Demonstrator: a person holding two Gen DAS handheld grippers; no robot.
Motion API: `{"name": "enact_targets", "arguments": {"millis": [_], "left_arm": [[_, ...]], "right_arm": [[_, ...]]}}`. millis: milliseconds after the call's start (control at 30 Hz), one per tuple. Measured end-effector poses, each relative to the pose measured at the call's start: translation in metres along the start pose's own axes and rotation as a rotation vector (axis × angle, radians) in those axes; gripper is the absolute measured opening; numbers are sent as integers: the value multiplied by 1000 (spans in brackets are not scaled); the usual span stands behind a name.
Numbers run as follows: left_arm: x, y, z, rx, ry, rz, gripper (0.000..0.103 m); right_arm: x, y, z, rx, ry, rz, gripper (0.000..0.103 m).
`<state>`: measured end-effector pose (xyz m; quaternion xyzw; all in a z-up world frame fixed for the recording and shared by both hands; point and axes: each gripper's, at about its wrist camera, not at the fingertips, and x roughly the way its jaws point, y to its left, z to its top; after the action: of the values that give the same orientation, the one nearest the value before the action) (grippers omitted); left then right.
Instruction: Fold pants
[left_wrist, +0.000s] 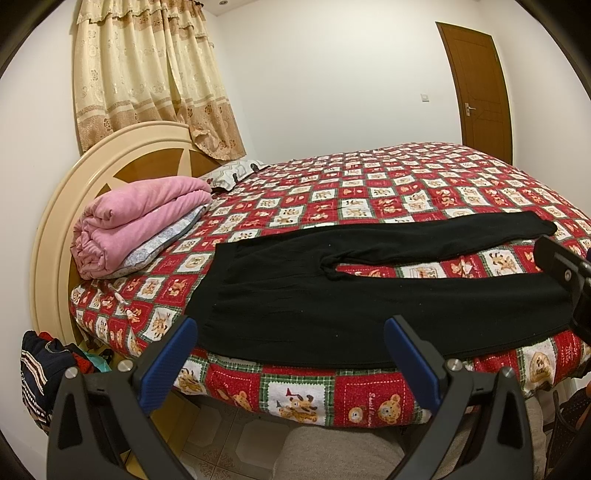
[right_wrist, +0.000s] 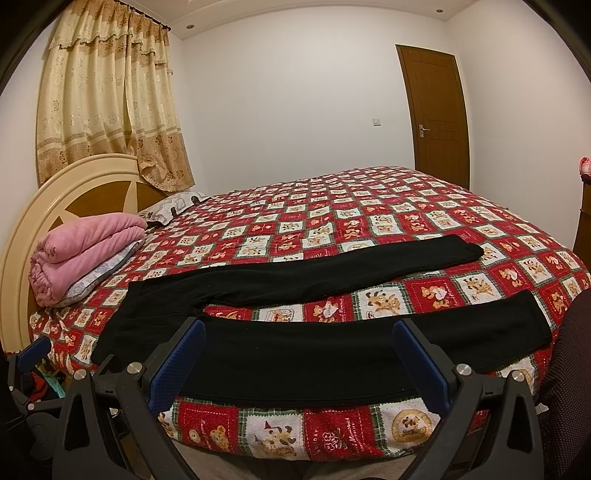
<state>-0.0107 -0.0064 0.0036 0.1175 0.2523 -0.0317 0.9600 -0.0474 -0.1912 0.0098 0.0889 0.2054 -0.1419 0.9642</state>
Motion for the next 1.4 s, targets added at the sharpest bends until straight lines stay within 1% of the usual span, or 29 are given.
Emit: {"name": "enact_targets", "arguments": {"millis": [433, 600, 733, 800, 867, 967, 1033, 1100, 1200, 1267, 1300, 1400], "left_arm": [[5, 0, -6, -1, 20, -8, 103], [13, 3, -5, -12, 50, -19, 103], [32, 11, -6, -34, 105, -55, 103], [46, 16, -9, -43, 144, -71, 103], [64, 23, -13, -40, 189, -65, 103], [93, 42, -18, -37, 238, -33, 103], [105, 60, -17, -58, 245, -3, 103], [122, 90, -10, -107, 247, 26, 103], [149, 123, 7, -160, 236, 49, 103], [174, 138, 21, -155, 236, 26, 103], [194, 144, 31, -132, 254, 13, 103], [236, 154, 47, -113, 281, 8, 103]], "right_arm": [[2, 1, -3, 3, 7, -3, 102], [9, -2, -5, 15, 27, -8, 102], [20, -12, -6, 33, 56, -11, 102], [28, -17, -7, 40, 76, -10, 102], [38, -24, -9, 48, 96, -9, 102], [55, -37, -16, 56, 126, 5, 102], [67, -44, -21, 46, 150, 4, 102], [80, -50, -26, 30, 178, 0, 102], [97, -56, -27, 18, 222, 2, 102], [108, -55, -21, 8, 235, 1, 102], [111, -54, -18, 4, 235, -1, 102], [123, -49, -7, -8, 238, 4, 102]]}}
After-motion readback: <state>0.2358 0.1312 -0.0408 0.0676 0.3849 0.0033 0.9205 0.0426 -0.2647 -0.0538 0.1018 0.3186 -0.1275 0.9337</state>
